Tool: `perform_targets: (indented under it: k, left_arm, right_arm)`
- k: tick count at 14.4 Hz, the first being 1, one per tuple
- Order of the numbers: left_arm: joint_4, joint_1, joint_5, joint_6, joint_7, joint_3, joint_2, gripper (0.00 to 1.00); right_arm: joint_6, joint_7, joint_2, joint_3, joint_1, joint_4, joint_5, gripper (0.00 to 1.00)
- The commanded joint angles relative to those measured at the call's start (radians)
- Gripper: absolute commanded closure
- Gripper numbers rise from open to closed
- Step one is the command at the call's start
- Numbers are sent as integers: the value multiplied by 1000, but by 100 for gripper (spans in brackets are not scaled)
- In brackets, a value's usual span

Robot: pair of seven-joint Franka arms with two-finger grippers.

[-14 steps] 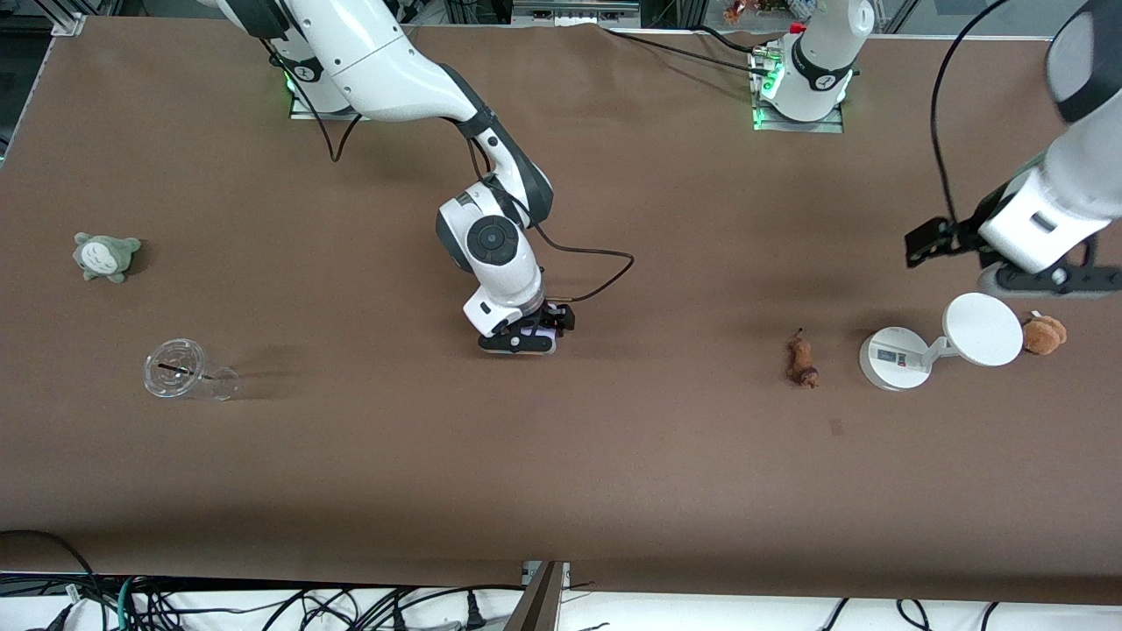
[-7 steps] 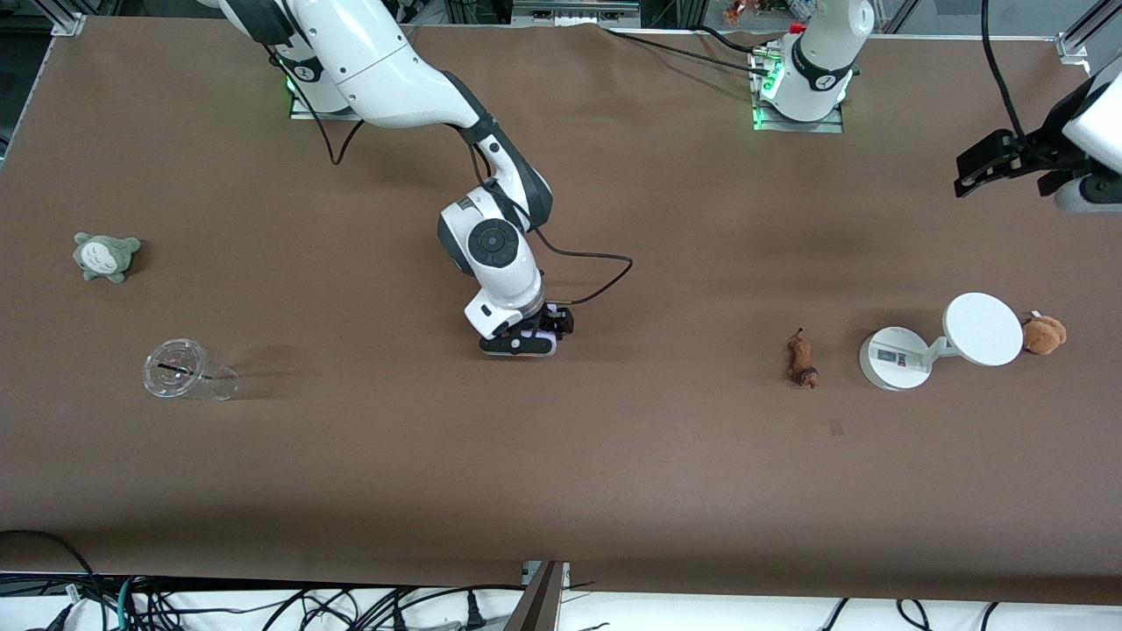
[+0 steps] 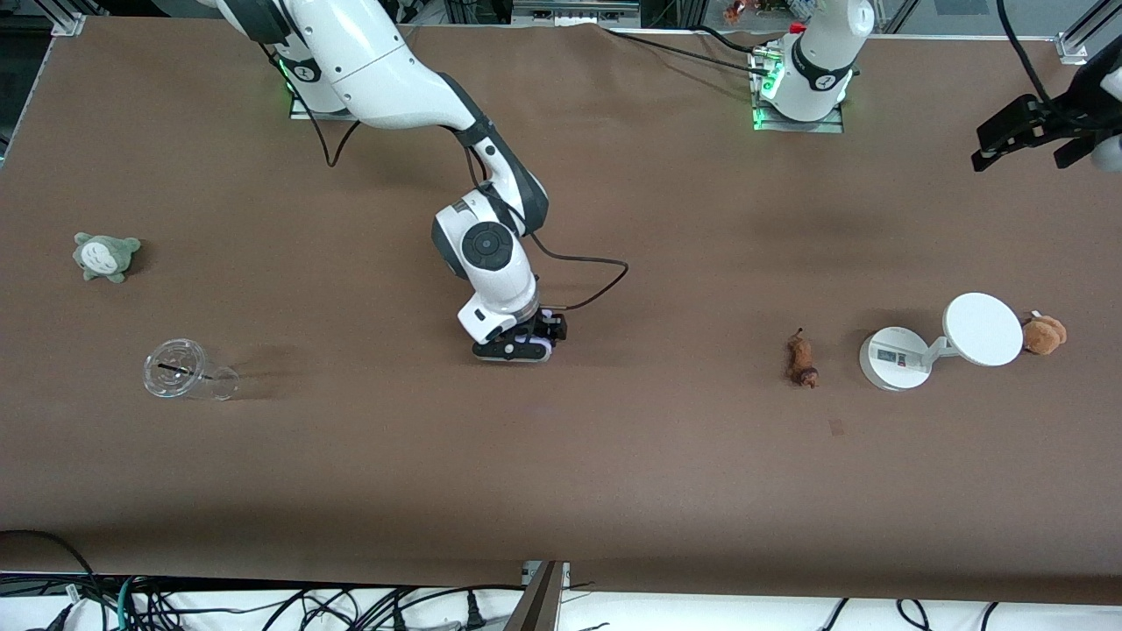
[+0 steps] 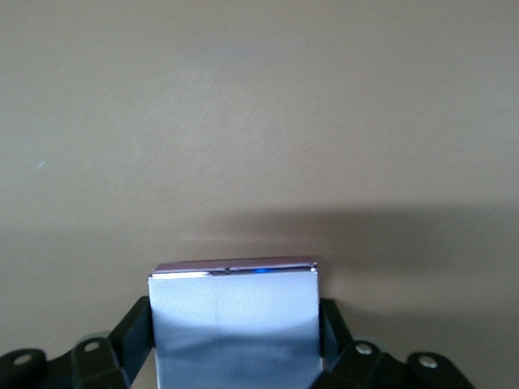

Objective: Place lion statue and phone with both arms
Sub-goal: 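Raise the left gripper away while the right gripper lifts the phone, then carry the white phone beside the glass cup and release it with the right gripper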

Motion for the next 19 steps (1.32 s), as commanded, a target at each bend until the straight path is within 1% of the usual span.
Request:
perform_targets:
  k: [1,3,6,8,10,14,16,19]
  left_arm:
    - [-46,-32,-18,17,8,40,-42,0]
    - [-45,-26,-25,20,5,40,-39,0]
    - [-43,-19,-18,24,6,42,-34,0]
    - [-31,-19,-6,47,19,45,-13,0]
    - [-19,-17,-6,41,17,45,1,0]
    - [-10,-19,-6,23,13,34,6,0]
    - [6,-19,-6,26,19,43,6,0]
    - [15,-17,-5,26,19,47,6,0]
  right_arm:
    - [-135,-60,-69,-48,-9,4,-12,79]
    - [-255,-154,-112,-120,-9,4,-7,80]
    - [-373,-321,-155,-237,-18,0,5,81]
    - [-413,-377,-178,-277,-44,-10,7,81]
    - [-442,-415,-195,-282,-102,-28,7,84]
    - [-421,-579,-190,-280,-223,-83,53,84]
    - [-377,-623,-186,-280,-253,-114,53,84]
    - [-239,-683,-178,-277,-295,-203,53,84]
